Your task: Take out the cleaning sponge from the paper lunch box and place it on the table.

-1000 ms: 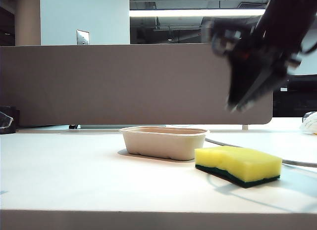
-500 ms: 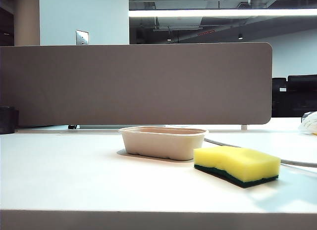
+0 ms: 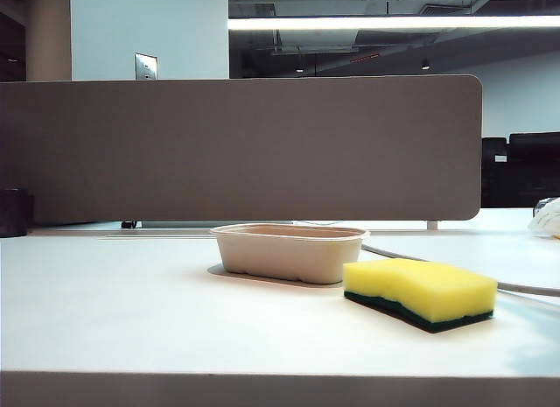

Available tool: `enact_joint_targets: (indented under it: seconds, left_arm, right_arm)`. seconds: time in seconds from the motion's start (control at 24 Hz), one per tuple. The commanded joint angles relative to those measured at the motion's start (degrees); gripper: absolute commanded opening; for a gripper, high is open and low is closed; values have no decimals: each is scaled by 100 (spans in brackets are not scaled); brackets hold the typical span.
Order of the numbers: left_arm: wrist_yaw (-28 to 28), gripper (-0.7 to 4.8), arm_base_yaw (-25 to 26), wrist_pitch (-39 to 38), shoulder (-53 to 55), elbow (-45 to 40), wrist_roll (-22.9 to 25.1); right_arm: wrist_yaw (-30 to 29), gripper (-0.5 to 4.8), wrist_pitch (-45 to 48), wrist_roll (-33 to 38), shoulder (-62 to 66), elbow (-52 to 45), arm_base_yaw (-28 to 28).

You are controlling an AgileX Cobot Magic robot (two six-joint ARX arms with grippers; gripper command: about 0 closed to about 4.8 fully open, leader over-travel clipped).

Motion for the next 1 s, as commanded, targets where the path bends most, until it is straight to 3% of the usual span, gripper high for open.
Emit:
enact_joint_targets:
  seconds: [0.04, 0.62, 1.0]
  left_arm:
    - [22, -5, 31, 39, 2, 4, 7]
    - [24, -5, 70, 39, 2, 4, 7]
    - [24, -5, 68, 39, 2, 4, 7]
  right_arm:
    - [450, -9, 153, 31, -254, -291, 0]
    - [1318, -8, 192, 376, -1438, -1322, 2]
    - [1314, -8, 142, 369, -1438, -1322, 0]
